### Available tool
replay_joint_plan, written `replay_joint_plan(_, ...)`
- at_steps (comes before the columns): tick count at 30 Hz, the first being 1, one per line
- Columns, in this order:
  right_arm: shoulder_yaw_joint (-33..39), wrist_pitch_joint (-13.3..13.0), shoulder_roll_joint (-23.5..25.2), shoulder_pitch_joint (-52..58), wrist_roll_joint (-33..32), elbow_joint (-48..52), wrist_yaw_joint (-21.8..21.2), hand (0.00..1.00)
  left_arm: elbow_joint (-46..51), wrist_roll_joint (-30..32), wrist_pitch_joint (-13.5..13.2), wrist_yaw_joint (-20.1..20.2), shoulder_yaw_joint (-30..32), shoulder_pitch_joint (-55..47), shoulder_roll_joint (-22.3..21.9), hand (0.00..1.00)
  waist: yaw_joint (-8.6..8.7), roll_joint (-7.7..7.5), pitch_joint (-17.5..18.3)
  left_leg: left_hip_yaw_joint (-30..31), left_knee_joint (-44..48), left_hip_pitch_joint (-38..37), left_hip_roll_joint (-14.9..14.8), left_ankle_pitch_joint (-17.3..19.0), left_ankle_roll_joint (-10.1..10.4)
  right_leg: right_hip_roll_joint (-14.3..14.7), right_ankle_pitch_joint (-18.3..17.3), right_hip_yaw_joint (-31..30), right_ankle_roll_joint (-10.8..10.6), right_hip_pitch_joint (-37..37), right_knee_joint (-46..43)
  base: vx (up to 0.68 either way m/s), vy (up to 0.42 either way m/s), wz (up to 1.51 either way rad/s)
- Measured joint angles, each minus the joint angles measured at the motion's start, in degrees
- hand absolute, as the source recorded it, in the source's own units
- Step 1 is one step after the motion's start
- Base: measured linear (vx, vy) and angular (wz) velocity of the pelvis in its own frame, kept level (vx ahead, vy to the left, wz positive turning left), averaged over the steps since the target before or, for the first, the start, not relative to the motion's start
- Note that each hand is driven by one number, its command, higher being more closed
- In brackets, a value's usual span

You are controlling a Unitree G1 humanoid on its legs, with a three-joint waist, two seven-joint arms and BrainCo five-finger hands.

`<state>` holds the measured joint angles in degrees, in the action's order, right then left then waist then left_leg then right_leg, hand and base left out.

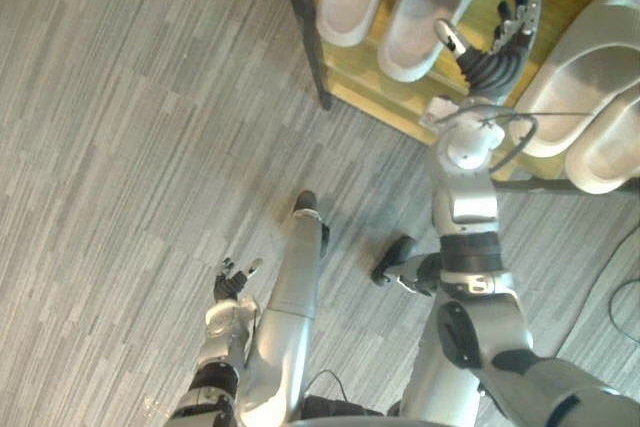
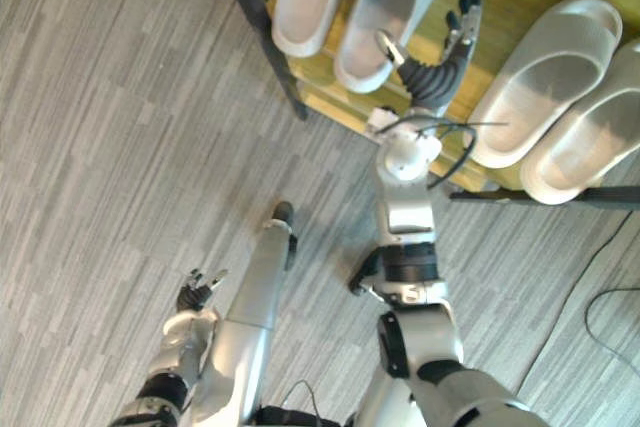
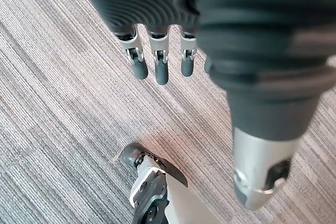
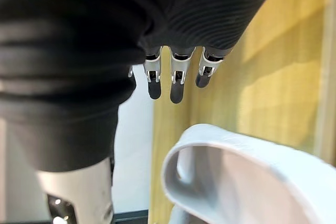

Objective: Organize the slippers on the shoe rack

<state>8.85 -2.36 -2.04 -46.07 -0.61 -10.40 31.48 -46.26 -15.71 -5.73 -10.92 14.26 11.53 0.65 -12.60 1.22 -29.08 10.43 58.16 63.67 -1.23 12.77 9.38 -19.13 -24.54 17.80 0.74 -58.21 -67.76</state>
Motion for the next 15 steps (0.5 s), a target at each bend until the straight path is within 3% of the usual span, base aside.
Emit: replay_joint_plan(15, 0.6, -3.2, 0.2, -0.2, -13.7, -6.8, -5.8, 0.0, -0.1, -1.4, 0.2, 0.1, 2.7, 0.0, -0.4, 0.0, -0.22, -1.04, 0.6, 0.4, 0.1, 0.5, 0.0, 0.0, 0.1, 0.1, 0.0, 0.4, 0.0, -0.1, -0.1, -0.01, 0.012, 0.0)
